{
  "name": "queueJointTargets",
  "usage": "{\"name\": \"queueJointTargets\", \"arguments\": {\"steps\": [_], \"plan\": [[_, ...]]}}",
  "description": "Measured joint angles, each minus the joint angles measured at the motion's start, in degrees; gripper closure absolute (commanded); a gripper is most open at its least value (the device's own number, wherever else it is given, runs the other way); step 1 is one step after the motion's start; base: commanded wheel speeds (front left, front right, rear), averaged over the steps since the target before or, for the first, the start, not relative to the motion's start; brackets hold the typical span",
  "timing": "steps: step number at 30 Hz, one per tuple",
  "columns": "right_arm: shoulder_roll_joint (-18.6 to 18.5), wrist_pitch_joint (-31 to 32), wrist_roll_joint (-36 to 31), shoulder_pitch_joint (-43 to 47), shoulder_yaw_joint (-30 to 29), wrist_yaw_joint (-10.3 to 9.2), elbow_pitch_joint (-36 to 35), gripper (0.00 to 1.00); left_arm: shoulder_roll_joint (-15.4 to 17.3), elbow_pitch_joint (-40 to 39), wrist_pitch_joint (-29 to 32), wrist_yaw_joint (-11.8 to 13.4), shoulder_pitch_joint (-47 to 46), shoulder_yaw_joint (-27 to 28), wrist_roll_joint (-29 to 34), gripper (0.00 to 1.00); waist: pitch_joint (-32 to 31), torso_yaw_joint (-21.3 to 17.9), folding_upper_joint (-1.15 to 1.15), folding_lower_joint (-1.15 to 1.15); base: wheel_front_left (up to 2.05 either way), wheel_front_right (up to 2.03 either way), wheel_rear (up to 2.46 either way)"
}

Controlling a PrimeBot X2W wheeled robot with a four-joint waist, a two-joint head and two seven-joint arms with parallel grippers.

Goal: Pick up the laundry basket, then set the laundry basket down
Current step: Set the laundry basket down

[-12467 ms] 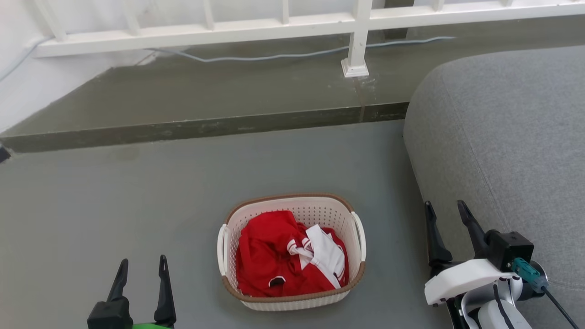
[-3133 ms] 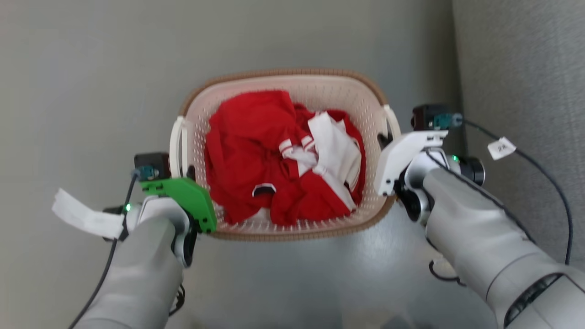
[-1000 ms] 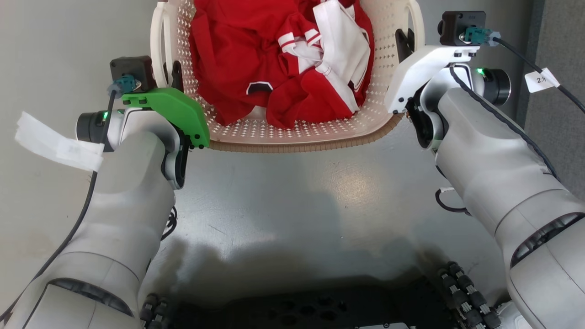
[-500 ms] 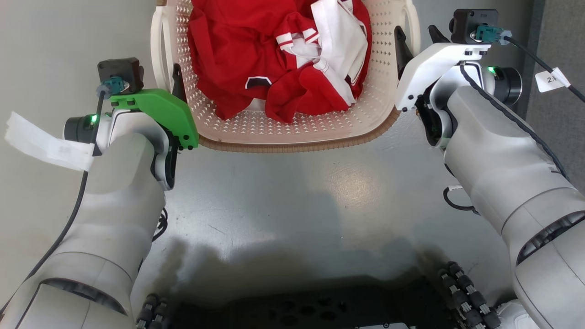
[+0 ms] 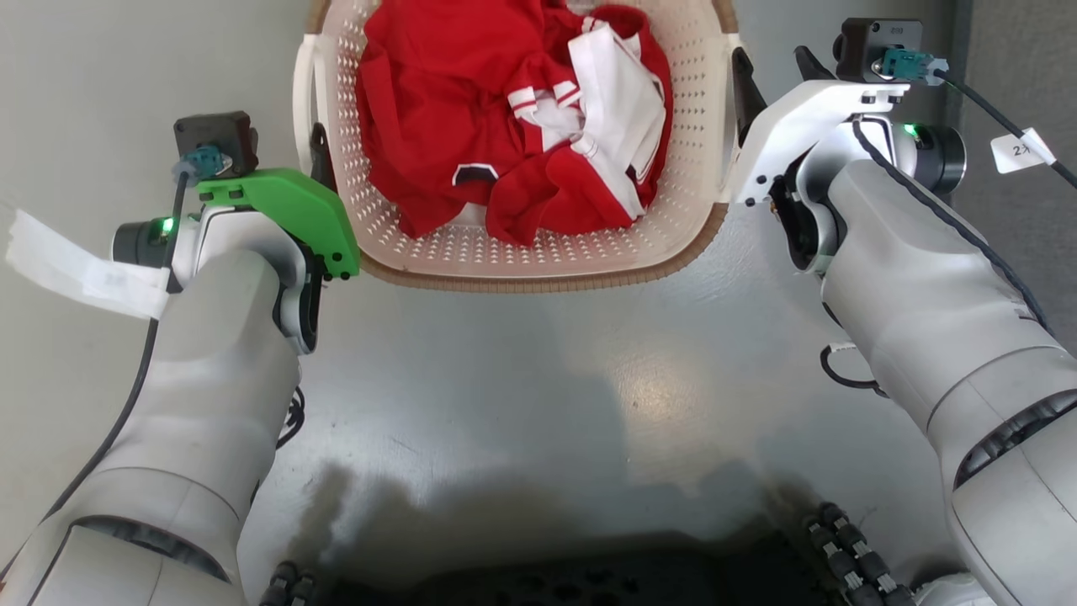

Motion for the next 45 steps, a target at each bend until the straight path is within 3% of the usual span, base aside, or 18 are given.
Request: {"name": "queueJointTargets", "arguments": {"steps": [14,32,45], "plan": [[-0.16,-0.18,-0.37,1.37,-1.38,0.19,-1.70,0.00,0.01,-3.21,0.00,0.00,1.62,0.73,0.75,0.00,-5.40,-0.38,0.00,0.00,0.00,0.00,0.00],[-3.63,-0.26,-8.05,7.28,-7.68,-0.36,-15.80,0.00,2.66,-17.15,-0.01,0.21,10.06,6.89,5.90,0.00,-15.91,-0.48,0.00,0.00,0.00,0.00,0.00],[-4.23,-0.27,-15.21,21.06,-15.77,-0.85,-29.94,0.00,4.98,-32.70,-0.01,1.04,22.71,14.01,14.05,0.00,-27.02,-0.31,0.00,0.00,0.00,0.00,0.00]]}}
